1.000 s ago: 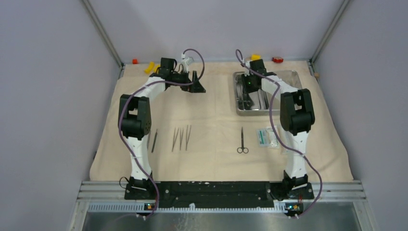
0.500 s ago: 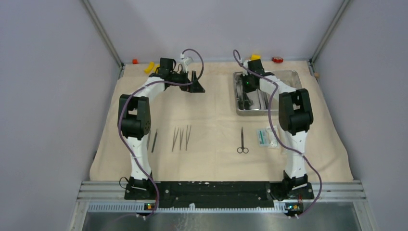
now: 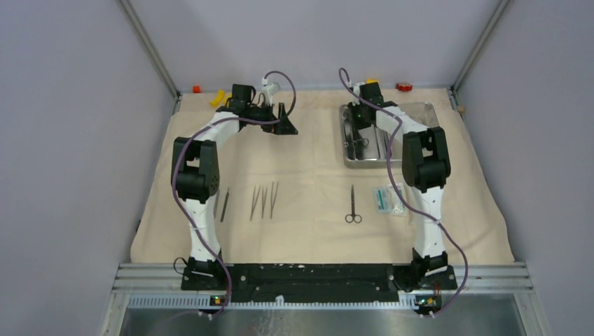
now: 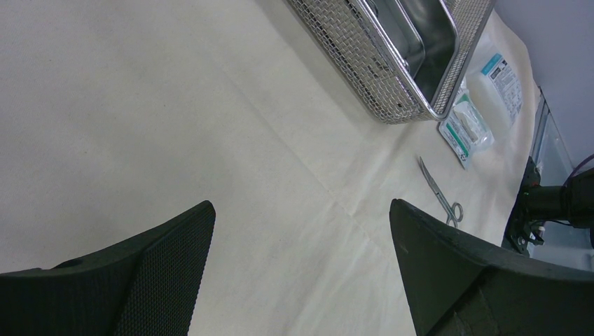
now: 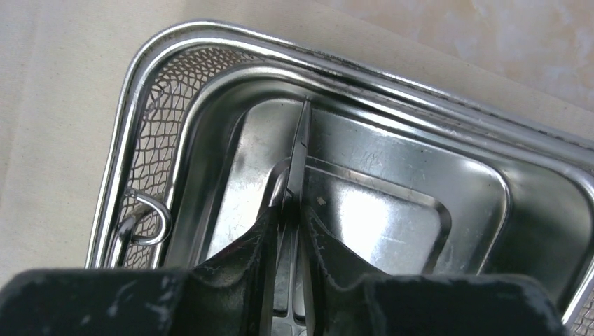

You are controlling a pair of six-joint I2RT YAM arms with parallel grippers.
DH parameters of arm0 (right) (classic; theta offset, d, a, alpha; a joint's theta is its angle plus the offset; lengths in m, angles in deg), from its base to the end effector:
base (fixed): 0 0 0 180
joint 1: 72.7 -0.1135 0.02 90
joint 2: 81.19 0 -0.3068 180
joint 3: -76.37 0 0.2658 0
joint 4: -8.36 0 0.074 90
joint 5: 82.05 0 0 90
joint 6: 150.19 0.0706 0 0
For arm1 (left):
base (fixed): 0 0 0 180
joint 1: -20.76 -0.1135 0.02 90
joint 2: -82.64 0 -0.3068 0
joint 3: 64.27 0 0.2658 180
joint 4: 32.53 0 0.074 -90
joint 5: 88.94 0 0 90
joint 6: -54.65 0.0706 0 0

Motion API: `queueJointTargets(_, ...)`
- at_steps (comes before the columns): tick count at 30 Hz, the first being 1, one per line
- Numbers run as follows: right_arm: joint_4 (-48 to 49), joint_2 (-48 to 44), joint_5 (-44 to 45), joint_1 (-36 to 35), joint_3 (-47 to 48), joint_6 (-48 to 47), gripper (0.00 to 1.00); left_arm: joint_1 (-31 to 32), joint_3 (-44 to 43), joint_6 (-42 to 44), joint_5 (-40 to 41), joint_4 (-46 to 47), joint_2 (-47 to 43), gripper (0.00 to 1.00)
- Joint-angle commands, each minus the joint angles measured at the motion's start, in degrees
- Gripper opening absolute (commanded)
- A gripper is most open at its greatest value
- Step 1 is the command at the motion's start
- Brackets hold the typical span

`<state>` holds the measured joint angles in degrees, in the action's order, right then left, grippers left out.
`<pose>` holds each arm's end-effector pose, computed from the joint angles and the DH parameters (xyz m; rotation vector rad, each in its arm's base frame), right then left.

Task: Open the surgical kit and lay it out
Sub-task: Pick up the medical item from the container.

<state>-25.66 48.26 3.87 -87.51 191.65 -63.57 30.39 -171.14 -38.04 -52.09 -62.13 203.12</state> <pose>0.5488 0.1503 0.1777 -0.4144 2.3809 0.1776 0.5020 -0.1425 0.2357 0.5999 2.1367 -1.1795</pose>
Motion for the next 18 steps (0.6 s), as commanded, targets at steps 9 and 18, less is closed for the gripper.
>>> queueJointTargets(9,-0.61,2.7,0.91,0.43,6.98,1.03,0.33,-0.31,0.0,0.08,-1.48,1.68,-2.54,0.99)
queueJointTargets(18,-3.48,7.86,1.59,0.46,13.14,0.39,0.32,-0.4,-0.09,-0.03,-1.18,1.44,-2.79,0.99)
